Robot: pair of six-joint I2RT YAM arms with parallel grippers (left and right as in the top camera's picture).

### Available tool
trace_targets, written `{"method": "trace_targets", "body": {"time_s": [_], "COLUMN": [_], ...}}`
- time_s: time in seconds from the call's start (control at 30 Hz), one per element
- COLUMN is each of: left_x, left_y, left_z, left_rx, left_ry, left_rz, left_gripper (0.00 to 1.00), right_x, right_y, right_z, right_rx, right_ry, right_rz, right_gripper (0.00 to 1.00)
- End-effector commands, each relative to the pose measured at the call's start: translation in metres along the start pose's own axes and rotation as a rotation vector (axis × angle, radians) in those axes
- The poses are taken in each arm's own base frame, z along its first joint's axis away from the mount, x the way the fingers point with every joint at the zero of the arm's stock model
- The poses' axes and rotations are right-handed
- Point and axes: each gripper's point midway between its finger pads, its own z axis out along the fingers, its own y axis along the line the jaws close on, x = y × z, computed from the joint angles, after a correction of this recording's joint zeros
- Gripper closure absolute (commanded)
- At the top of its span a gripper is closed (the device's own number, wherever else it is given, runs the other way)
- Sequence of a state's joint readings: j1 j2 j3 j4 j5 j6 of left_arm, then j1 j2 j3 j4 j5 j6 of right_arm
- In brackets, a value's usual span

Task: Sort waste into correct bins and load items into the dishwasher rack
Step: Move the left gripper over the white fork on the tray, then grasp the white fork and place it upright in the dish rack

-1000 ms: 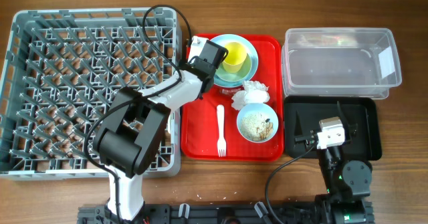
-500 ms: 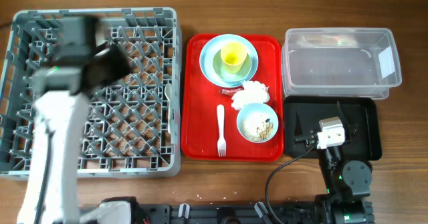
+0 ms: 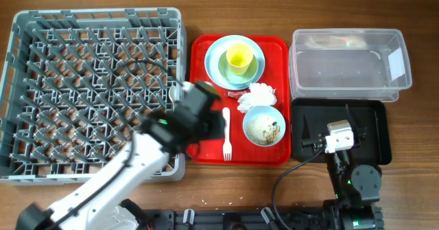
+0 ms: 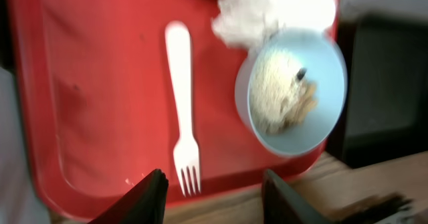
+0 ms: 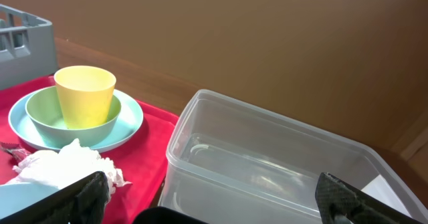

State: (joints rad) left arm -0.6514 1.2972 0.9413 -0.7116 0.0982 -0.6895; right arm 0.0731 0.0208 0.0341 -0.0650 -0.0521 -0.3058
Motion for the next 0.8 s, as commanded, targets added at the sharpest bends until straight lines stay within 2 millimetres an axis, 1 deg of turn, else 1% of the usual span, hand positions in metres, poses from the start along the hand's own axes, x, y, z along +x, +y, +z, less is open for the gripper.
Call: {"method": "trace_targets", "body": {"time_s": [0.0, 0.07, 0.17, 0.27, 0.43, 0.6, 0.7, 0.77], "left_x": [0.028, 0.039, 0.043, 0.036, 0.035, 0.036, 0.037, 0.039], "left_y": [-0.015, -0.014, -0.007, -0.003, -0.001, 0.002, 0.004, 0.006], "left_z": [0.037, 0.056, 0.071, 0.071, 0.070, 0.070, 0.073, 0.080], "left_rx": [-0.129, -0.157, -0.192, -0.216, -0.221, -0.238, -0.246, -0.255], "left_ry": [-0.023, 0.014, 0.039, 0.008, 0.007, 0.005, 0.012, 0.020], "left_rz": [0.073, 0.097, 0.097, 0.096, 0.095, 0.097, 0.098, 0.098], "left_gripper": [0.50, 0.50, 0.49, 0.48, 0.46, 0.46, 0.49, 0.51], "right_x": [-0.002, -0.002, -0.002, -0.002, -0.002, -0.002, -0.002, -0.002], "right_y": [0.000, 0.000, 0.000, 0.000, 0.000, 0.000, 0.000, 0.000], "right_z": [0.000, 0.000, 0.000, 0.000, 0.000, 0.000, 0.000, 0.000], "right_rx": [-0.005, -0.005, -0.005, -0.005, -0.005, -0.005, -0.005, -0.005], "right_ry": [-0.010, -0.010, -0.011, -0.010, -0.010, -0.010, -0.010, -0.010], "right_rz": [-0.008, -0.008, -0.008, -0.008, -0.008, -0.008, -0.008, -0.008], "right_gripper": [0.00, 0.00, 0.00, 0.00, 0.00, 0.00, 0.00, 0.01]}}
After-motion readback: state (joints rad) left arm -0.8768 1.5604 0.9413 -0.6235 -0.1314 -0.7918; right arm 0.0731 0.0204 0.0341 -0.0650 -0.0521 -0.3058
